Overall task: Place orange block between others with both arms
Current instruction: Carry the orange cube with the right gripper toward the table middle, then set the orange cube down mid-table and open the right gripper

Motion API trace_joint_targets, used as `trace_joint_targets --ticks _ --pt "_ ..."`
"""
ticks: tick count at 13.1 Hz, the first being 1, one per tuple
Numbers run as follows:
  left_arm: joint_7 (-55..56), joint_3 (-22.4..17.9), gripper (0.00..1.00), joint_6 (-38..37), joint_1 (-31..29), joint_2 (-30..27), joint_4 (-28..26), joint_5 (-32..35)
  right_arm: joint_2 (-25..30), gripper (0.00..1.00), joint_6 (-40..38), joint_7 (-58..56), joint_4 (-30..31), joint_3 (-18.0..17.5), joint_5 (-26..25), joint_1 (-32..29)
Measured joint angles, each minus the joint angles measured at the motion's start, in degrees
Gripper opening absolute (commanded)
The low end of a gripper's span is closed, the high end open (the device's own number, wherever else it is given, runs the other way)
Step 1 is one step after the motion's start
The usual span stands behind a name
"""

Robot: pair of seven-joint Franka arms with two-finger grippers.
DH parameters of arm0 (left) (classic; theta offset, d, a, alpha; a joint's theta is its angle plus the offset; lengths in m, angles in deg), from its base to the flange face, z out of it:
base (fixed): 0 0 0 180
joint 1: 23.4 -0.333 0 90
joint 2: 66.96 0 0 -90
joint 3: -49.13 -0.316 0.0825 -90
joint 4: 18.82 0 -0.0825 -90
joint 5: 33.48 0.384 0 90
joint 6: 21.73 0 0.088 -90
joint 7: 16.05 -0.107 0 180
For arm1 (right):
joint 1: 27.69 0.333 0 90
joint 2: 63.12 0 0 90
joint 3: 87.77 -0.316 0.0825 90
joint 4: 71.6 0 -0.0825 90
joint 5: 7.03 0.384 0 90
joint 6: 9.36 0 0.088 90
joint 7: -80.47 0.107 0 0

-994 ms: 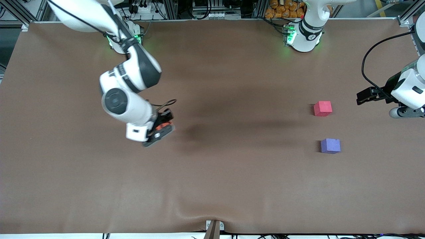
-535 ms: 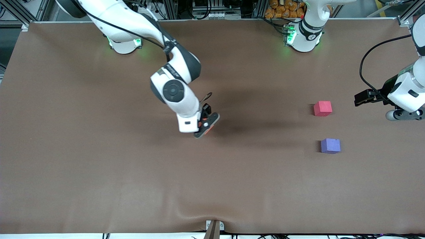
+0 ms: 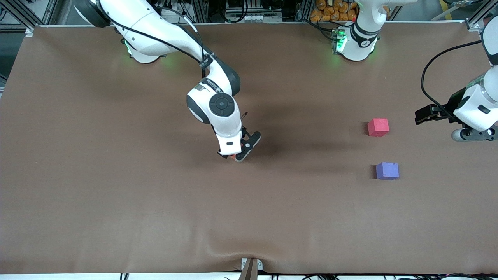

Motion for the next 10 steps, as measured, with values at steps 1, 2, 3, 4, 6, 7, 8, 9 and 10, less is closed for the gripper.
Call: trace_joint_targets --ticks 1,2,3,4,6,7,8,9,10 --pt "0.0 0.0 1.0 0.0 0.0 0.0 0.0 0.0 -0.8 0.09 0.0 -1.5 0.0 0.1 -1.7 0.0" --pt "0.0 0.0 1.0 0.0 0.0 0.0 0.0 0.0 -1.6 0.14 0.0 -3.8 0.0 0.2 -2.5 0.0" --pt "0.0 0.0 1.0 0.0 0.0 0.0 0.0 0.0 -2.2 0.21 0.0 -7.0 0.0 0.4 -2.6 0.0" --pt "0.0 0.0 1.0 0.0 0.0 0.0 0.0 0.0 -2.6 0.4 0.0 -9.8 -0.1 0.5 -2.7 0.0" --pt "0.0 0.0 1.0 0.0 0.1 0.0 0.0 0.0 -3.3 0.52 0.0 -13.2 -0.2 0.6 -2.9 0.0" --pt "0.0 0.0 1.0 0.0 0.2 0.0 0.0 0.0 -3.6 0.6 0.0 -13.9 -0.3 0.6 -3.1 0.1" --pt "0.0 0.0 1.0 0.0 0.2 0.0 0.0 0.0 -3.9 0.71 0.4 -14.1 -0.4 0.6 -3.1 0.2" --pt "0.0 0.0 1.0 0.0 0.2 0.0 0.0 0.0 -4.3 1.0 1.1 -14.1 -0.4 0.6 -3.1 0.4" --pt "0.0 0.0 1.0 0.0 0.2 0.0 0.0 0.0 -4.4 1.0 1.8 -14.1 -0.4 0.6 -3.1 0.6"
